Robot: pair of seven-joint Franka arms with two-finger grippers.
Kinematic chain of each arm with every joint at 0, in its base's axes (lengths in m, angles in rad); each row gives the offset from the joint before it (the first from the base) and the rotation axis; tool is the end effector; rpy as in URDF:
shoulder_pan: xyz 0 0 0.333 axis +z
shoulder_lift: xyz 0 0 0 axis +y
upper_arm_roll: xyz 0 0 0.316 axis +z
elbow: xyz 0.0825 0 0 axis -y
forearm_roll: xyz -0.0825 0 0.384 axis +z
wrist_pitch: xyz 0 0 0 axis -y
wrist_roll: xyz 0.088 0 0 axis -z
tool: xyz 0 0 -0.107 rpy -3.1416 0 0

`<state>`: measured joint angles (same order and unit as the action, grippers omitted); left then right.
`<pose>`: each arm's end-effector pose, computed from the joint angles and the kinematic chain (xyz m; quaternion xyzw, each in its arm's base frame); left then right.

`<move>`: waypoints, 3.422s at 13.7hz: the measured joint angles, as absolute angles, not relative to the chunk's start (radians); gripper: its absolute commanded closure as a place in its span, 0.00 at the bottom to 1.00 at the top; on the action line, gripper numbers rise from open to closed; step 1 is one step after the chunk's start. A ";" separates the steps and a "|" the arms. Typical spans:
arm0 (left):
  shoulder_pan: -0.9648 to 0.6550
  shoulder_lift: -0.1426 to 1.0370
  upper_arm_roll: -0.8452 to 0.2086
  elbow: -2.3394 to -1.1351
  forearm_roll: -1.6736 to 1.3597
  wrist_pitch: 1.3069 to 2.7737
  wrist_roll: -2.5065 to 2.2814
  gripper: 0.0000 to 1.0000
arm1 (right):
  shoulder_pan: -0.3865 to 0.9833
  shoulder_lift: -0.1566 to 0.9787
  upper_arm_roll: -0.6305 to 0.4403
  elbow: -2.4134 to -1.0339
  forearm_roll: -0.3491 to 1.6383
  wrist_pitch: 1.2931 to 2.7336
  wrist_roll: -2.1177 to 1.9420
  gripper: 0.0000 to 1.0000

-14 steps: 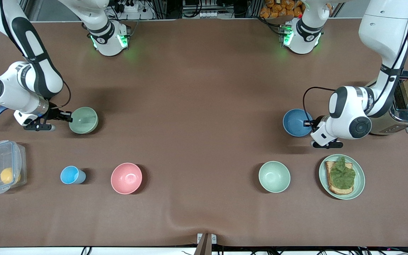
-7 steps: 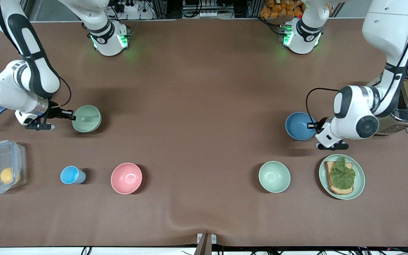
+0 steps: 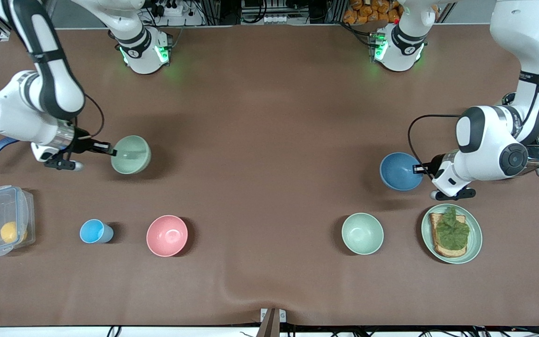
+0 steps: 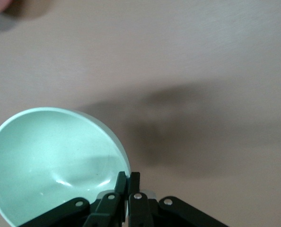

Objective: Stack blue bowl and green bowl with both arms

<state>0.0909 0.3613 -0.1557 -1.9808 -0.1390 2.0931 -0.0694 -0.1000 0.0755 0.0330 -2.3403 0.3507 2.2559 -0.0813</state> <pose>0.5798 -0.0422 0.2687 0.9879 0.0455 -0.1279 0.0748 0.4933 -0.0237 0.2909 -0.9822 0.1137 0.0691 0.1326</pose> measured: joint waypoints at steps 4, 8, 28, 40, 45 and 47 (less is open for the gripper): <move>0.088 0.345 -0.253 -1.975 -0.180 2.089 -0.110 1.00 | 0.178 0.030 0.040 -2.332 0.357 2.297 0.342 1.00; 0.088 0.316 -0.315 -1.973 -0.204 2.062 -0.179 1.00 | 0.454 0.068 0.044 -2.327 0.358 2.481 0.696 1.00; 0.094 0.313 -0.332 -1.964 -0.224 2.058 -0.190 1.00 | 0.777 0.364 0.027 -2.252 0.358 2.791 1.053 0.18; 0.095 0.313 -0.352 -1.964 -0.224 2.057 -0.200 1.00 | 0.701 0.367 -0.092 -1.955 0.359 2.249 1.252 0.00; 0.084 0.314 -0.477 -1.971 -0.264 2.037 -0.348 1.00 | 0.628 0.451 -0.092 -1.938 0.544 2.213 1.320 0.00; 0.051 0.316 -0.507 -1.974 -0.296 2.037 -0.401 1.00 | 0.613 0.515 -0.092 -1.936 0.629 2.233 1.318 0.00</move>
